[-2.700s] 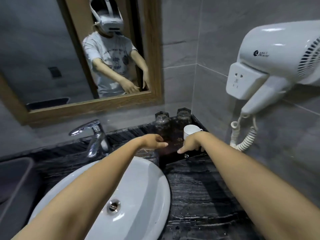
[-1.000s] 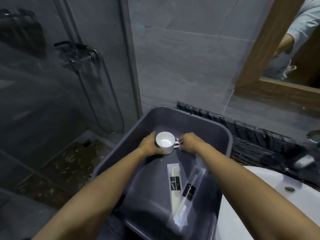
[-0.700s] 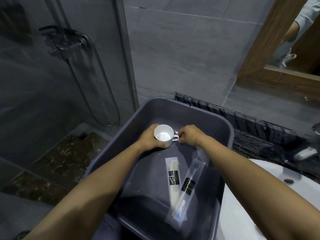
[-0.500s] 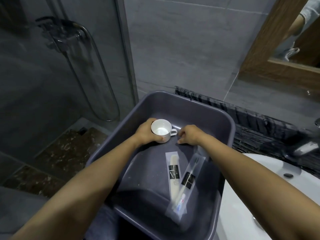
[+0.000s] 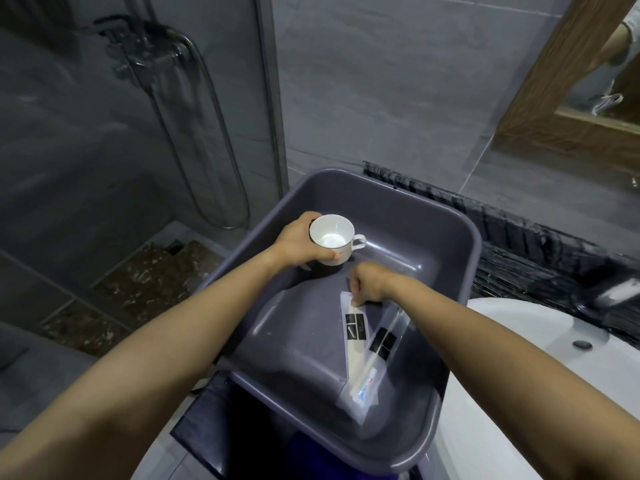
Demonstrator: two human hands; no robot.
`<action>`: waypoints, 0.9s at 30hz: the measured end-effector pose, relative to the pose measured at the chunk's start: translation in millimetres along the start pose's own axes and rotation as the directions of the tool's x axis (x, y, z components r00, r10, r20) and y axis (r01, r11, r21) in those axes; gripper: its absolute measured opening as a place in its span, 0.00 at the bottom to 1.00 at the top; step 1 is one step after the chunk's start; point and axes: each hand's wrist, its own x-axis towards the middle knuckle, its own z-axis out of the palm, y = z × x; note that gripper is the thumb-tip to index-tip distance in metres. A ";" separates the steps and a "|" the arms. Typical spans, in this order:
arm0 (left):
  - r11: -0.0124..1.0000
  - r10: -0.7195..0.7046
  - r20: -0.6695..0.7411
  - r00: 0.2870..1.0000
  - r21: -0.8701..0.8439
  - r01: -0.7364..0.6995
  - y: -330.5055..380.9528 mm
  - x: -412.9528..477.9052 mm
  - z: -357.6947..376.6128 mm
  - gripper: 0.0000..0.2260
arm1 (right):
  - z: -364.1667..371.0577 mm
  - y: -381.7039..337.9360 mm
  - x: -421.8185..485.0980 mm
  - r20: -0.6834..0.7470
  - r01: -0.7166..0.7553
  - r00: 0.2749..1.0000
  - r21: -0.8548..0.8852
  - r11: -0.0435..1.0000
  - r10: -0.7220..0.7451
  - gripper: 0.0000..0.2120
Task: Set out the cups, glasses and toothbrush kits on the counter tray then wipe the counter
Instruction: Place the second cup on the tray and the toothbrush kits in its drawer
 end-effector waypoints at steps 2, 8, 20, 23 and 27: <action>1.000 -0.004 0.004 1.000 -0.018 0.004 1.1 -3.4 -1.3 0.32 | -0.9 0.4 -1.4 -0.026 -0.011 1.000 0.013 1.000 0.011 0.14; 1.000 0.008 -0.003 1.000 -0.005 -0.008 3.3 -9.4 -8.8 0.32 | -19.0 10.0 -16.2 -0.023 -0.050 0.998 0.095 0.994 0.053 0.08; 1.000 0.010 0.022 1.000 -0.014 -0.009 4.4 -18.4 -12.3 0.34 | -33.5 26.9 -34.0 0.228 -0.175 0.942 -0.289 0.941 0.245 0.04; 1.000 0.007 0.029 1.000 -0.026 -0.006 4.0 -20.7 -9.7 0.33 | -30.1 26.2 -36.8 0.295 -0.145 0.927 -0.285 0.947 0.231 0.04; 1.000 0.002 0.017 1.000 -0.007 -0.002 1.4 -21.6 -8.8 0.32 | -31.8 25.7 -43.6 0.326 -0.114 0.924 -0.267 0.957 0.201 0.14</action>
